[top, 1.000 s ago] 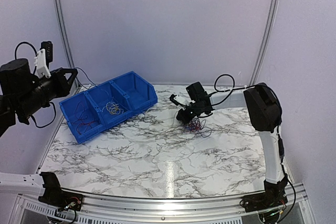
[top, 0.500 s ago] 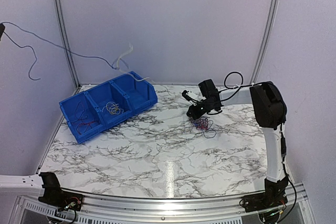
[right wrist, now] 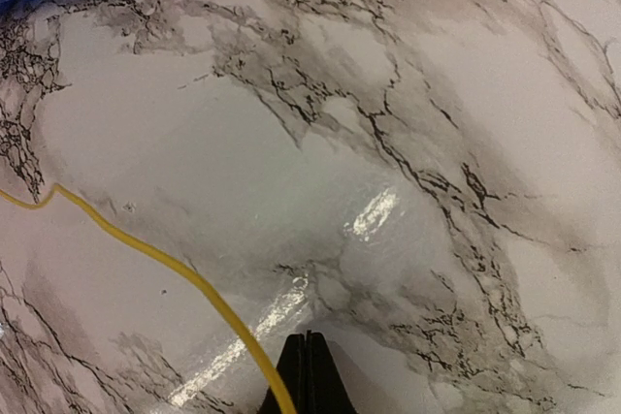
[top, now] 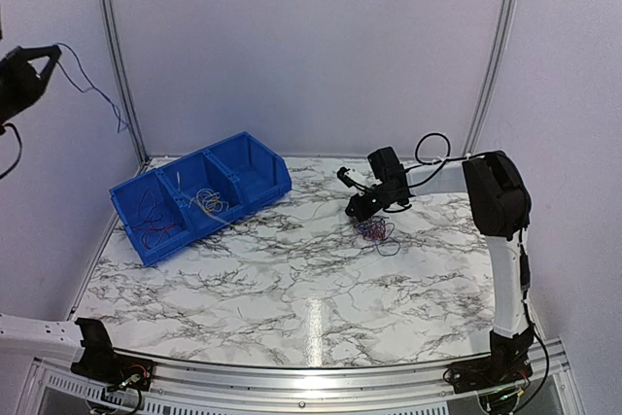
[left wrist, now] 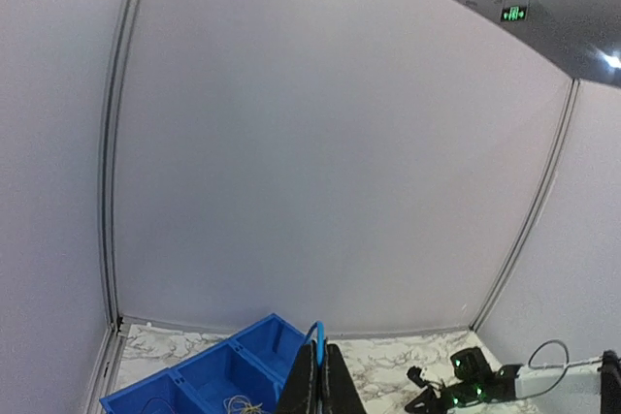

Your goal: Untangle the cables

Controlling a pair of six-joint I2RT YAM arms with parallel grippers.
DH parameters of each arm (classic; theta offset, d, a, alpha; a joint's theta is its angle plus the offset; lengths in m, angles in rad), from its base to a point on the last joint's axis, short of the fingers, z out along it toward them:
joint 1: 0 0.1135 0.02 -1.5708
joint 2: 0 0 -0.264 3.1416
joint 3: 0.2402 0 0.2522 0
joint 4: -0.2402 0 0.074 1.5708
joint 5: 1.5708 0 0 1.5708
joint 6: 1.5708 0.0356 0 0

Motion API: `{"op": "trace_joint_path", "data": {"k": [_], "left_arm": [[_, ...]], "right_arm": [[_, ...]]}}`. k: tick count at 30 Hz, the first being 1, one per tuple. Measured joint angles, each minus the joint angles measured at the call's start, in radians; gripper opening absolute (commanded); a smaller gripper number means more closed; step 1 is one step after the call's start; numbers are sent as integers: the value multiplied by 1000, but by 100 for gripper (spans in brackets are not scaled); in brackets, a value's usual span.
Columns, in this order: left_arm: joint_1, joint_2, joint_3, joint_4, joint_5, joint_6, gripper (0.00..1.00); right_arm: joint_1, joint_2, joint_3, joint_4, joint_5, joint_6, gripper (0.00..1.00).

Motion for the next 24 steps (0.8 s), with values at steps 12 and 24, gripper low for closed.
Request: {"op": "trace_joint_path", "data": {"k": [12, 24], "left_arm": [[5, -69, 410, 100, -62, 71, 0], [6, -69, 132, 109, -55, 31, 0]], "right_arm": [[-2, 0, 3, -6, -5, 3, 0], [-4, -2, 29, -73, -25, -18, 45]]}}
